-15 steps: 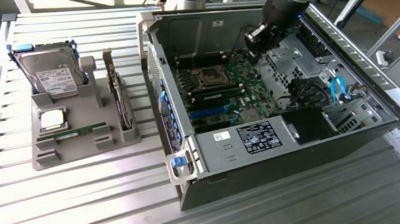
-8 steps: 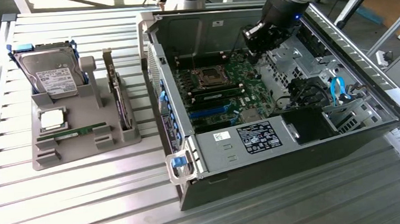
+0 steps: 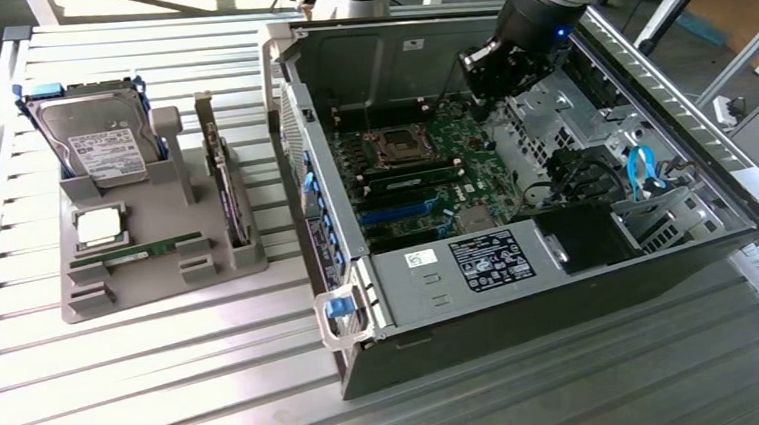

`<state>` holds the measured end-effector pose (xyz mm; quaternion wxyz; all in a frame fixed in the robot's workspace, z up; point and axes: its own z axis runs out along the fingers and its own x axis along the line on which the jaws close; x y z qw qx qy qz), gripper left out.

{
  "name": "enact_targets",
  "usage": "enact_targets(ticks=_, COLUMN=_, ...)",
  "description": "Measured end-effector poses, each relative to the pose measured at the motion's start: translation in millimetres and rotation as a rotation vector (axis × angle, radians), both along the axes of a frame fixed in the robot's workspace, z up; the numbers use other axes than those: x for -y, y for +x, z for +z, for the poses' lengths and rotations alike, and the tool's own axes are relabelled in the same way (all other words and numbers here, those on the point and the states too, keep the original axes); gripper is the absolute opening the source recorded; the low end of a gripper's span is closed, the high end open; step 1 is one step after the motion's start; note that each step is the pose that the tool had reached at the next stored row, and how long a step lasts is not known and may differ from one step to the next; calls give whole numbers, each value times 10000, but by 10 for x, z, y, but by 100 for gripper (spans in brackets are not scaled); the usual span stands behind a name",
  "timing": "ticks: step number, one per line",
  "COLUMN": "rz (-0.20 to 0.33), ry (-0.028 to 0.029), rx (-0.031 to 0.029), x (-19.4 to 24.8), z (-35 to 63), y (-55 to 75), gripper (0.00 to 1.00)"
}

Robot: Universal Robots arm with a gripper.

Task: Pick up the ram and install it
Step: 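Press down the ram until it locks into place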

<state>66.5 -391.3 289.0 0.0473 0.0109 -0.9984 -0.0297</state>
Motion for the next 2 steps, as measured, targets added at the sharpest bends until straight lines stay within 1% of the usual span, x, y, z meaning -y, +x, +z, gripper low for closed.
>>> enact_targets(ticks=2, rz=0, ry=1, rx=0, x=0, z=0, y=0, gripper=11)
